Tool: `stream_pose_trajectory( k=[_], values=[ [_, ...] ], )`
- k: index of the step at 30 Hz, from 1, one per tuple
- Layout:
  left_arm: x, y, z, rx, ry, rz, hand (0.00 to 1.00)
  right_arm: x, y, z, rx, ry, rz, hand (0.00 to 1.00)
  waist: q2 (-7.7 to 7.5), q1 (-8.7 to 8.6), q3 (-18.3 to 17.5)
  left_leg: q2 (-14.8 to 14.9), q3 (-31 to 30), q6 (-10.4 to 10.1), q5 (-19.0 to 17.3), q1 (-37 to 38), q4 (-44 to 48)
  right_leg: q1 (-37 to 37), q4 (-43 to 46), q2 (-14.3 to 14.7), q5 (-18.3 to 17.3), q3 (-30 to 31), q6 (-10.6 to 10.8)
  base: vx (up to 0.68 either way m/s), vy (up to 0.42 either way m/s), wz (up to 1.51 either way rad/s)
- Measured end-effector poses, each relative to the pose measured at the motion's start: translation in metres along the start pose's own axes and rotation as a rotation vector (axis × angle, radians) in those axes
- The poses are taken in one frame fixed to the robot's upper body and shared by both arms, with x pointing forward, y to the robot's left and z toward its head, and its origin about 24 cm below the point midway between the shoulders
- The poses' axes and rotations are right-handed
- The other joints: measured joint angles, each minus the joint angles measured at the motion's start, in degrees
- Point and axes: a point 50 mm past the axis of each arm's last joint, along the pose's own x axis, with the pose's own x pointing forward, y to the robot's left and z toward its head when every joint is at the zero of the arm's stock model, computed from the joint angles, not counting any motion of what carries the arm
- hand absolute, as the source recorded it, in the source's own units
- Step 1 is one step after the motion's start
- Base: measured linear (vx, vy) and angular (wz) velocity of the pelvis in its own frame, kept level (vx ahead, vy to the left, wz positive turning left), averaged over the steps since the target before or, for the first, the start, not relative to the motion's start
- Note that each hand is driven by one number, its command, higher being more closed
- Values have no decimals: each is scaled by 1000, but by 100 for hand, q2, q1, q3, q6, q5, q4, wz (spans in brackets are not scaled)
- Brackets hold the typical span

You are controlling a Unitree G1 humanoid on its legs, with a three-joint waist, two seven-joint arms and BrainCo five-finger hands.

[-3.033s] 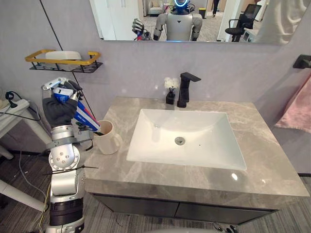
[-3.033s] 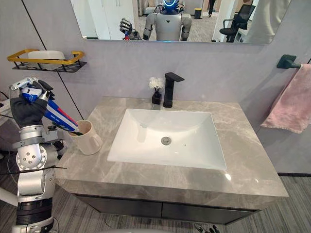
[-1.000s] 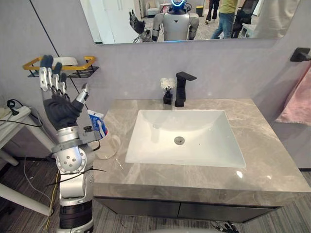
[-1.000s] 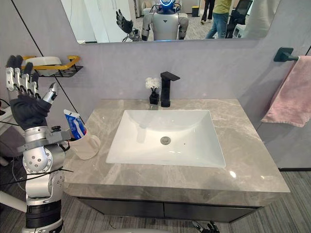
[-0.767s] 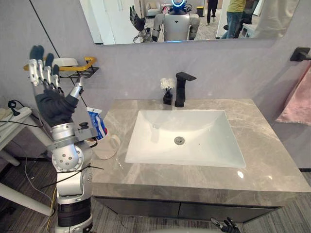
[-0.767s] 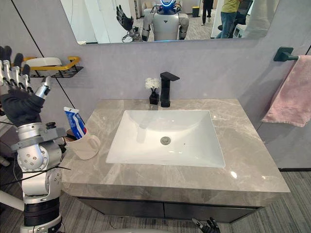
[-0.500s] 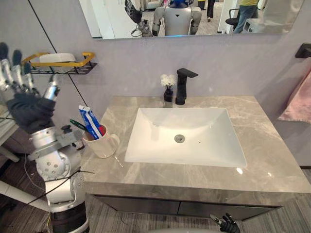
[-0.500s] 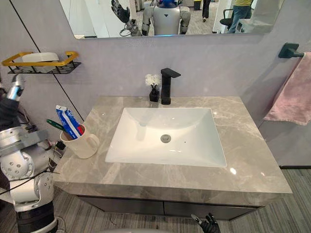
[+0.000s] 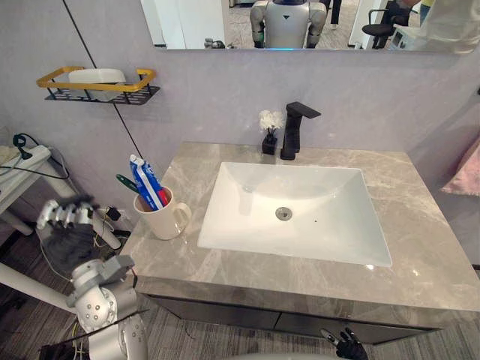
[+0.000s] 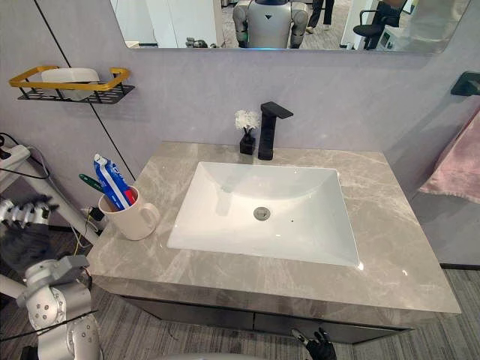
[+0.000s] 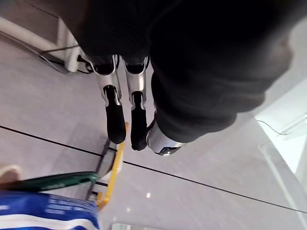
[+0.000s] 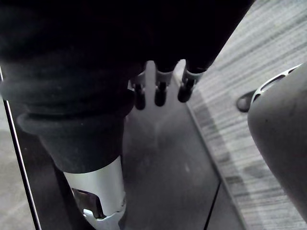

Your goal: Organize washtable

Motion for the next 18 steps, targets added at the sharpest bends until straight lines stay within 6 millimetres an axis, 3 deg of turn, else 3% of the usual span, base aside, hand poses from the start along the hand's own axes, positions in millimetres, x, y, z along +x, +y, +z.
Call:
stream_pose_trajectory(
  k=[8,18],
  values=[
    [-14,1,-38,13,195,-33,100,0,3,-1,-11,3,4,0,-48,122,-16,11,16,-10,6,0,0,0,1,1,0,-14,1,-15,-15,0],
    [-28,6,-66,38,341,-40,100,0,5,-1,-18,5,9,0,-142,131,-61,19,102,-11,6,1,1,-8,0,2,1,-5,3,-22,-18,-1]
  ],
)
